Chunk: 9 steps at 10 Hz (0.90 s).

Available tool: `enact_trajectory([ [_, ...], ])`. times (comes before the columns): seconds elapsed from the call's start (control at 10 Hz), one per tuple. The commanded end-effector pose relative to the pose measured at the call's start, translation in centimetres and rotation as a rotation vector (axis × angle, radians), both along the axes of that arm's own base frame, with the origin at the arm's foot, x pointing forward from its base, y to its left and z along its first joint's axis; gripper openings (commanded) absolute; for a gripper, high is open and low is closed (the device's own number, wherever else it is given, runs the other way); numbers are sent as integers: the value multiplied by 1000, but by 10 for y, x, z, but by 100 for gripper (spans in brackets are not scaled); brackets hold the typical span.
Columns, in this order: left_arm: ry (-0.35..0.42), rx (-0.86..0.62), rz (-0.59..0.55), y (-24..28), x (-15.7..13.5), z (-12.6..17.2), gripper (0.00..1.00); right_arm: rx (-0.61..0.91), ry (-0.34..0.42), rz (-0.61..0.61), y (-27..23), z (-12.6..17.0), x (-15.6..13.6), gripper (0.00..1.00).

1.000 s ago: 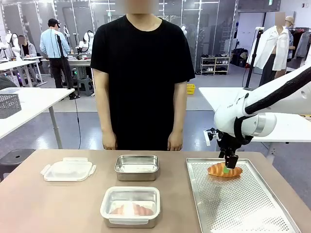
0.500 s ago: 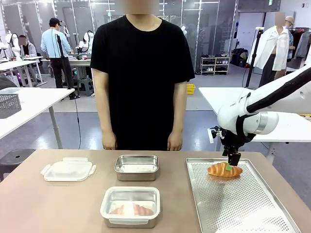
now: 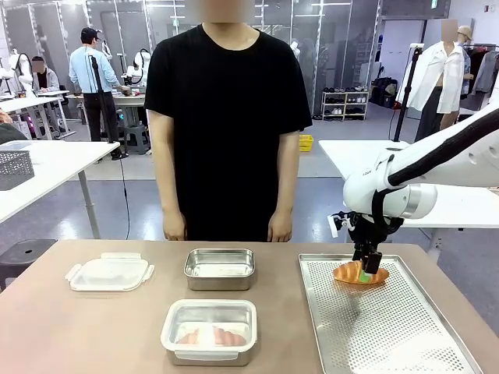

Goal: Place the bread into the airtight container.
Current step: Pick up a Butter Roll and place it into an empty Airtight Container.

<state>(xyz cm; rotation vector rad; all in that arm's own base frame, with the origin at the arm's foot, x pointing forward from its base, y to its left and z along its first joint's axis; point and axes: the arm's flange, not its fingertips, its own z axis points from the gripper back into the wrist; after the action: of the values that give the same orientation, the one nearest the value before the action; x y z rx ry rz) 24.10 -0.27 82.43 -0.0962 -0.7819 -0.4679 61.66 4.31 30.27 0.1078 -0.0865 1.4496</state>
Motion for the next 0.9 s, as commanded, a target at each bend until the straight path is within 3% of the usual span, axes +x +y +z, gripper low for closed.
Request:
enact_trajectory([
  [0.0,9,3,-2,0,0,3,100,-42,22,-21,6,-6,11,99],
  [0.3,9,3,-2,0,0,3,100,-54,29,-14,7,-14,12,96],
  [0.7,9,3,-2,0,0,3,100,-81,10,-16,8,-10,3,57],
  [0.8,9,3,-2,0,0,3,100,-98,11,-21,8,-4,-3,51],
])
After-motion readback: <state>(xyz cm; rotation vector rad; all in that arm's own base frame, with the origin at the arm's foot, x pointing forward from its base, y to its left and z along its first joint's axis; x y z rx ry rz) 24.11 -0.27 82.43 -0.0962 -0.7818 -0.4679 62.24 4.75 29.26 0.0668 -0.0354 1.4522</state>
